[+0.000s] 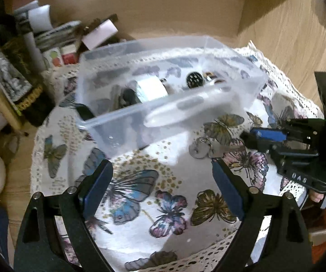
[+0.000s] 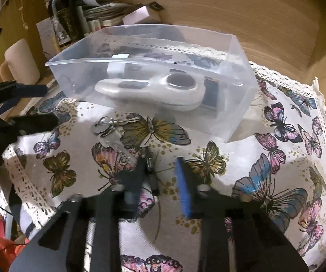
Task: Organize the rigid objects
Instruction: 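Grasp the keys with the left tool while the right tool grasps the black USB stick, then carry the keys into the clear box with the left tool while the right tool drops the USB stick in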
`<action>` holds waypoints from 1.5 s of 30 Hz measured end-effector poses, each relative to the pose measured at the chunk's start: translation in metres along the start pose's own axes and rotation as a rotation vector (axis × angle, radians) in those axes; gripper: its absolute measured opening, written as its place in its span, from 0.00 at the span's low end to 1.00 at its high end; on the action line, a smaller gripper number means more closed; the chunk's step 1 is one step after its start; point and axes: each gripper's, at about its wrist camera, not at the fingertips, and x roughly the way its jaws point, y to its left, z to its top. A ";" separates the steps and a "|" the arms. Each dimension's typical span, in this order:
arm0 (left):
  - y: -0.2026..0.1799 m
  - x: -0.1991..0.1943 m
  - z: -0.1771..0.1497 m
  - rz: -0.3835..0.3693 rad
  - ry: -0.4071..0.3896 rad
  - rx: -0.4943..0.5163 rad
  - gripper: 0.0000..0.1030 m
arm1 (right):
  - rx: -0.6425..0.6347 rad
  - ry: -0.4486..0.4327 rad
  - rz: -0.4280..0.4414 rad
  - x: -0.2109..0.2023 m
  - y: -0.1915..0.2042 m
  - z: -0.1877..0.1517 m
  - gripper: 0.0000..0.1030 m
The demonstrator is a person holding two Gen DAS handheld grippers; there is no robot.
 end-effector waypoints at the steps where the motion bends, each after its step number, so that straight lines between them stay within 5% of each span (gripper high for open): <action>1: -0.002 0.003 0.000 -0.006 0.008 0.004 0.87 | 0.001 -0.004 0.001 0.000 0.000 -0.001 0.09; 15: -0.051 0.052 0.017 -0.064 0.126 0.062 0.88 | 0.058 -0.082 -0.035 -0.030 -0.025 -0.014 0.07; 23: -0.071 0.064 0.024 -0.041 0.119 0.084 0.94 | 0.083 -0.080 -0.037 -0.035 -0.038 -0.019 0.07; 26: -0.070 0.063 0.025 -0.037 0.096 0.086 0.80 | 0.086 -0.068 -0.034 -0.033 -0.040 -0.021 0.14; 27: -0.070 0.062 0.025 -0.039 0.091 0.086 0.75 | 0.088 -0.068 -0.028 -0.032 -0.040 -0.020 0.22; 30: -0.069 0.059 0.022 -0.040 0.076 0.091 0.71 | 0.085 -0.071 -0.025 -0.032 -0.038 -0.021 0.35; 33: -0.070 0.055 0.019 -0.051 0.066 0.106 0.61 | 0.068 -0.056 -0.022 -0.028 -0.033 -0.018 0.35; 41: -0.062 0.043 0.010 -0.082 0.047 0.081 0.61 | 0.025 0.003 -0.051 -0.006 -0.024 -0.008 0.35; 43: -0.059 0.039 0.007 -0.082 0.039 0.074 0.61 | 0.023 -0.001 -0.053 -0.005 -0.023 -0.006 0.23; 45: -0.056 0.033 0.005 -0.079 0.026 0.068 0.61 | 0.023 -0.009 -0.055 -0.006 -0.022 -0.005 0.23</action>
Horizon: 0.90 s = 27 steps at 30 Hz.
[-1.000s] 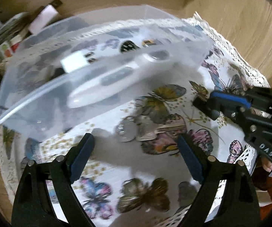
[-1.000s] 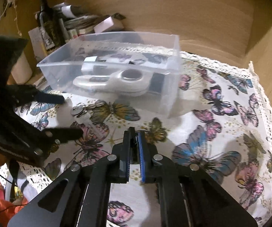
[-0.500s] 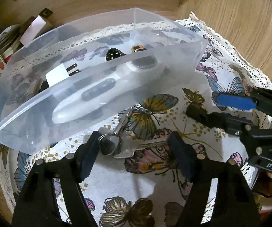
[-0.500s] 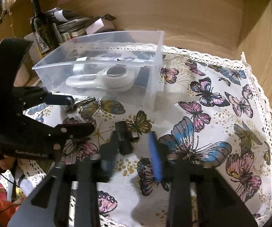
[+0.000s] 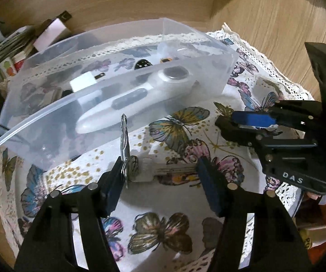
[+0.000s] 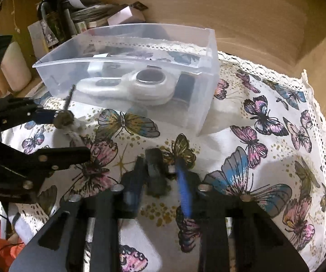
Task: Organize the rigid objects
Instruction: 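Carry the keys into the clear box with the left tool while the right tool drops the USB stick in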
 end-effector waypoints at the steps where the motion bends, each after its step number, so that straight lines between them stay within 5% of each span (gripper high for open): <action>1: 0.001 -0.003 -0.001 0.003 -0.008 -0.004 0.61 | 0.003 -0.006 0.002 -0.001 0.000 0.000 0.23; 12: 0.018 -0.057 0.001 0.034 -0.157 -0.048 0.61 | 0.006 -0.142 -0.006 -0.041 0.009 0.010 0.23; 27: 0.052 -0.119 0.042 0.119 -0.380 -0.110 0.61 | 0.036 -0.359 0.004 -0.082 0.007 0.068 0.23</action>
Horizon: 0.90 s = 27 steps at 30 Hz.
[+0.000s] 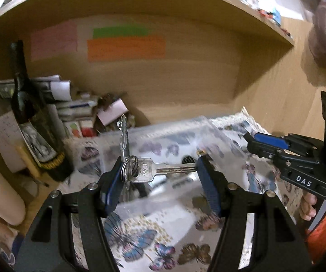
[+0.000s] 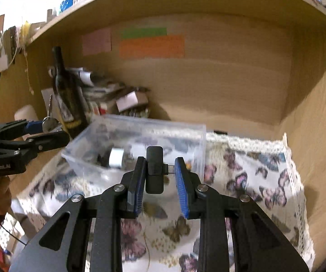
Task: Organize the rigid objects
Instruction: 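Carry the keys into the clear box with the left tool while the right tool drops the USB stick in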
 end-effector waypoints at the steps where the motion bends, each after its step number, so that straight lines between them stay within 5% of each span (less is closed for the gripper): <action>1: 0.003 0.001 0.003 0.005 -0.003 -0.005 0.61 | 0.000 -0.003 0.003 0.003 0.001 0.005 0.23; 27: 0.030 0.100 -0.019 -0.021 0.214 -0.026 0.61 | -0.049 0.240 0.042 0.124 0.028 0.000 0.23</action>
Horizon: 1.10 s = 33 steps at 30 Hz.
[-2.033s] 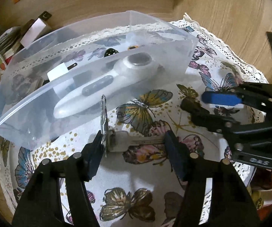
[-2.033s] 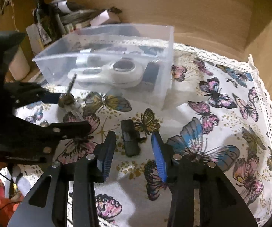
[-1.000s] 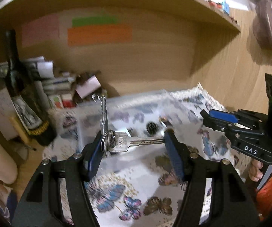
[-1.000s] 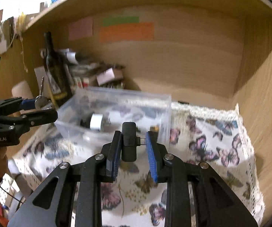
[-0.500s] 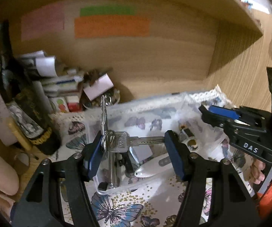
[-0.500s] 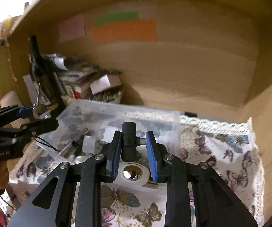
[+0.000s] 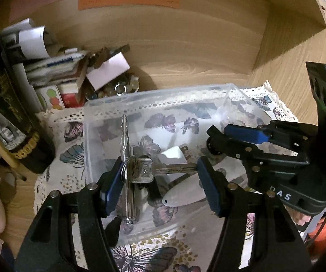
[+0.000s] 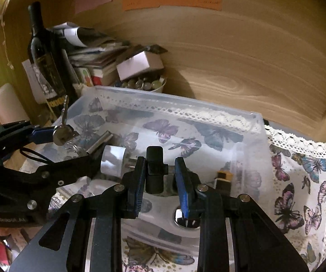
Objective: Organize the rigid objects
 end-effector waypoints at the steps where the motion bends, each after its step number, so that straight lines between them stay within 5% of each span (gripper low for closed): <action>1: 0.000 0.000 0.000 -0.001 -0.006 0.004 0.61 | 0.000 0.004 -0.002 0.001 0.000 0.000 0.23; 9: 0.002 -0.004 0.000 0.008 -0.017 -0.002 0.61 | 0.007 0.002 -0.016 -0.001 -0.002 0.000 0.33; 17: -0.003 -0.043 0.003 0.033 -0.118 0.023 0.64 | 0.018 -0.114 -0.037 -0.053 -0.003 -0.001 0.41; 33: -0.037 -0.140 -0.022 0.022 -0.375 0.027 0.96 | 0.054 -0.422 -0.097 -0.185 0.023 -0.043 0.95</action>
